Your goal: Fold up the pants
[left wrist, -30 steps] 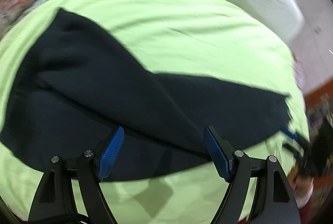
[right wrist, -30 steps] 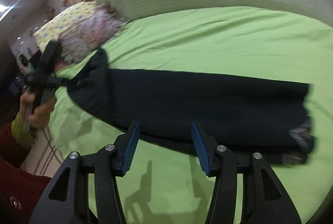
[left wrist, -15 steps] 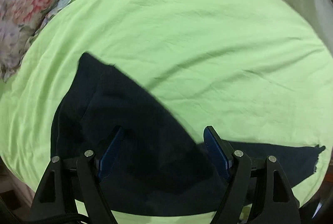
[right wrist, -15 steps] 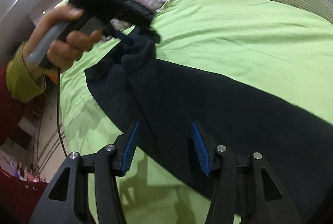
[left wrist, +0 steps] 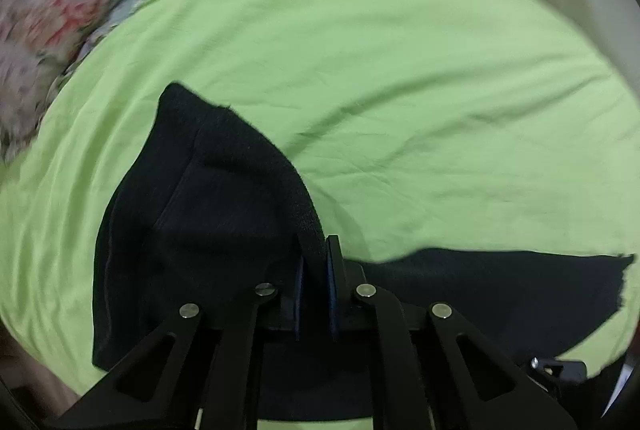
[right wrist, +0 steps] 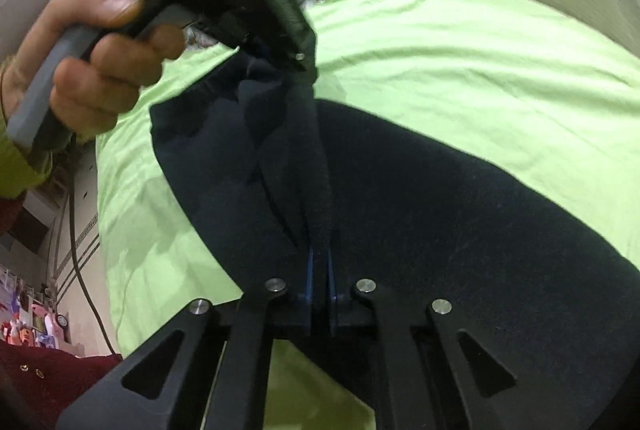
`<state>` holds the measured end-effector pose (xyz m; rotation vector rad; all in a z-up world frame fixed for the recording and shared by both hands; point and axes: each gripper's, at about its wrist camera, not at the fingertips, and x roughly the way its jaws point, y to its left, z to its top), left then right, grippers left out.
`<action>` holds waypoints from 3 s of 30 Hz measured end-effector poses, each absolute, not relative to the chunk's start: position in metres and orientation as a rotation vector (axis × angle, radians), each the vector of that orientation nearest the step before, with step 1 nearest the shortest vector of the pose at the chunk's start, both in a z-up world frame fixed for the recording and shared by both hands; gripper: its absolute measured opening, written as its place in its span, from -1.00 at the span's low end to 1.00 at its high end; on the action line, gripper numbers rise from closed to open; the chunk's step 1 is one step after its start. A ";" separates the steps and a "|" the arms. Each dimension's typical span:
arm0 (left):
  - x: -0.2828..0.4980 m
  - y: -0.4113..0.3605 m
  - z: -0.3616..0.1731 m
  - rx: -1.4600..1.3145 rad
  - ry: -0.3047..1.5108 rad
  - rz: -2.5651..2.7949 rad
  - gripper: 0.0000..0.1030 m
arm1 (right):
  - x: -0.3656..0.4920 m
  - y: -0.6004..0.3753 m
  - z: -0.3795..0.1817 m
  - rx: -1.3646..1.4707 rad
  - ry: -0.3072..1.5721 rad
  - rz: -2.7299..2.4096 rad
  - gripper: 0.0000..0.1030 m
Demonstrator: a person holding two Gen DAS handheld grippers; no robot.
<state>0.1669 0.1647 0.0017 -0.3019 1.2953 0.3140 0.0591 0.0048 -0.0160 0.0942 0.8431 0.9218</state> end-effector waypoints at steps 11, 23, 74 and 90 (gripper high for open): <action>0.023 0.215 0.012 -0.694 0.980 0.239 -0.89 | 0.020 0.002 0.011 -0.005 0.778 0.931 -0.88; -0.028 0.230 -0.031 -0.826 0.868 0.190 -0.88 | 0.020 0.009 0.003 -0.080 0.839 0.898 -0.88; -0.045 0.301 -0.068 -0.822 0.794 0.394 -0.20 | 0.184 0.065 -0.034 -0.027 1.018 0.928 -0.64; -0.078 0.299 -0.019 -0.791 0.639 0.291 -0.59 | 0.161 0.058 0.012 -0.007 0.768 0.775 -0.82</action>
